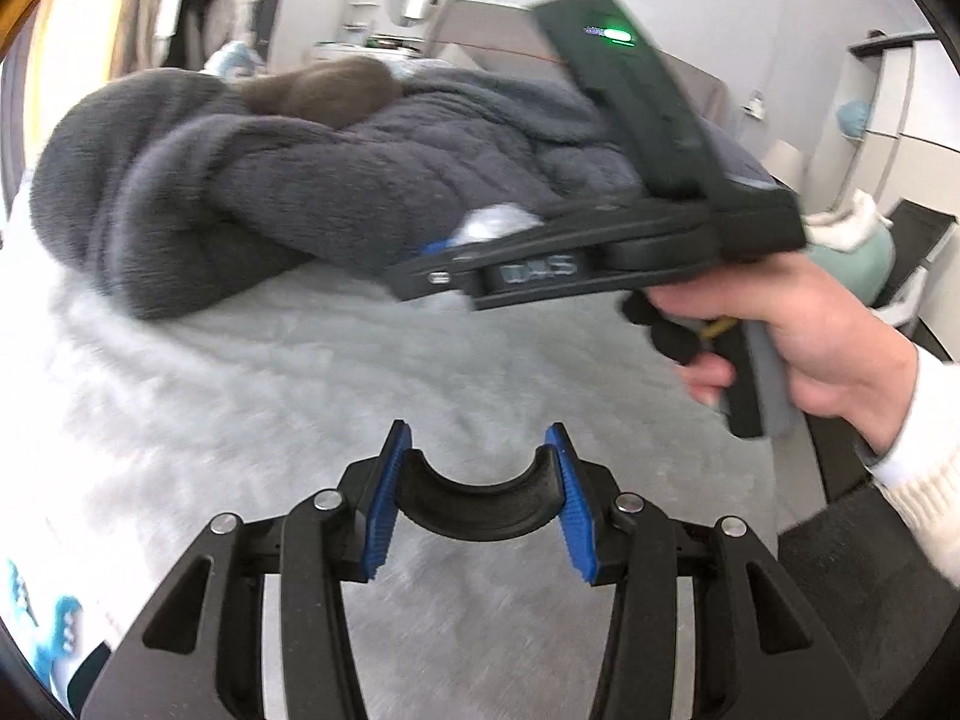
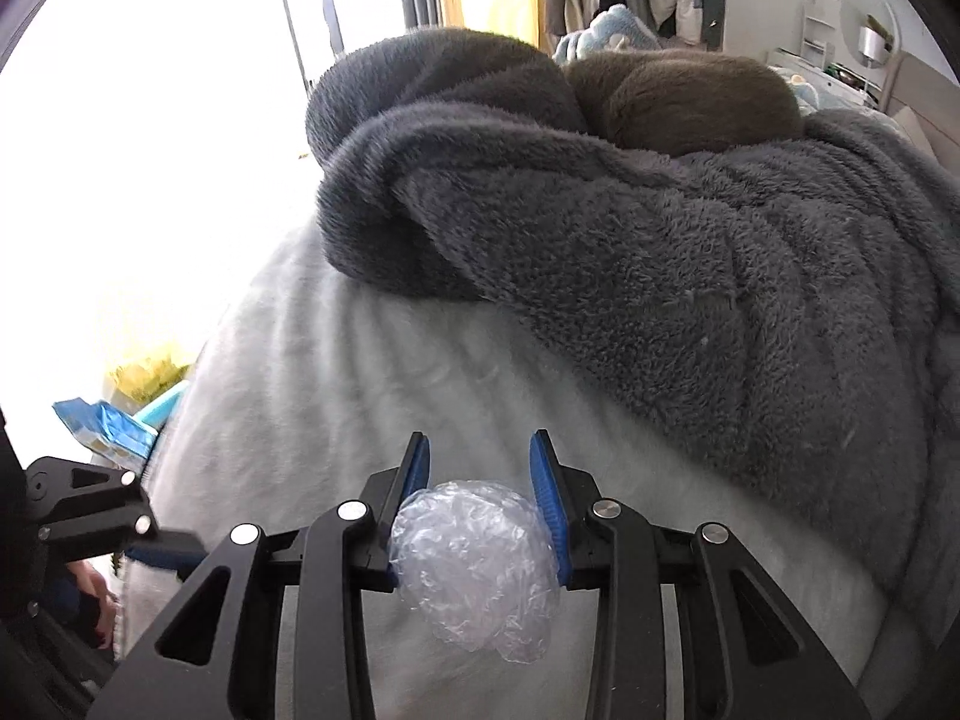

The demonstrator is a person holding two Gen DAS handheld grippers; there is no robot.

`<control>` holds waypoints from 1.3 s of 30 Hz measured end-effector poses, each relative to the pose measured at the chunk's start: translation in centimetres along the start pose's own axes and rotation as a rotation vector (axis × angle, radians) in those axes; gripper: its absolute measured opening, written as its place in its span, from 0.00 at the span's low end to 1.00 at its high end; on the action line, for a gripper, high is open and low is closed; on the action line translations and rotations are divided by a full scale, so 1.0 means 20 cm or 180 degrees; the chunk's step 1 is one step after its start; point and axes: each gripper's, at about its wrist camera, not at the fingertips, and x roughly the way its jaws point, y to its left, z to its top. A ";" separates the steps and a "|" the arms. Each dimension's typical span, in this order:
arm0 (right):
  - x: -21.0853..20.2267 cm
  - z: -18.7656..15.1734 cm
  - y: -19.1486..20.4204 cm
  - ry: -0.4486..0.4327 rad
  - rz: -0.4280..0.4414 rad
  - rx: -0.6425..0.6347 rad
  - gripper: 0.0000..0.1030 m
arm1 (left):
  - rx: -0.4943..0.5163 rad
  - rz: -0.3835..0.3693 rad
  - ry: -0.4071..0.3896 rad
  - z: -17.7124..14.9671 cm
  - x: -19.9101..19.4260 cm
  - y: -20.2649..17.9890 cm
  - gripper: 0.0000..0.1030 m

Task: Collect trash
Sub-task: 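Carry the bubble wrap and black clip over the black bin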

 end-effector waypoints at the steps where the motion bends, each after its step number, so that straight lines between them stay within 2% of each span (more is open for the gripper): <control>1: -0.03 0.00 0.02 -0.0023 0.0028 0.0027 0.34 | -0.0029 0.0067 -0.0020 -0.01 -0.02 0.01 0.47; 12: -0.10 -0.05 0.27 -0.0121 0.0213 0.0043 0.34 | -0.0357 0.0759 -0.0127 -0.11 -0.26 0.18 0.47; 25: -0.07 -0.09 0.69 -0.0186 0.0429 -0.0140 0.34 | -0.0717 0.1493 0.0004 -0.35 -0.55 0.41 0.48; 33: 0.02 -0.05 0.91 -0.0185 0.0584 -0.0235 0.34 | -0.1086 0.1740 0.0261 -0.53 -0.66 0.63 0.48; 39: 0.10 -0.03 1.10 -0.0157 0.0694 -0.0329 0.34 | -0.1327 0.1775 0.0406 -0.63 -0.72 0.76 0.48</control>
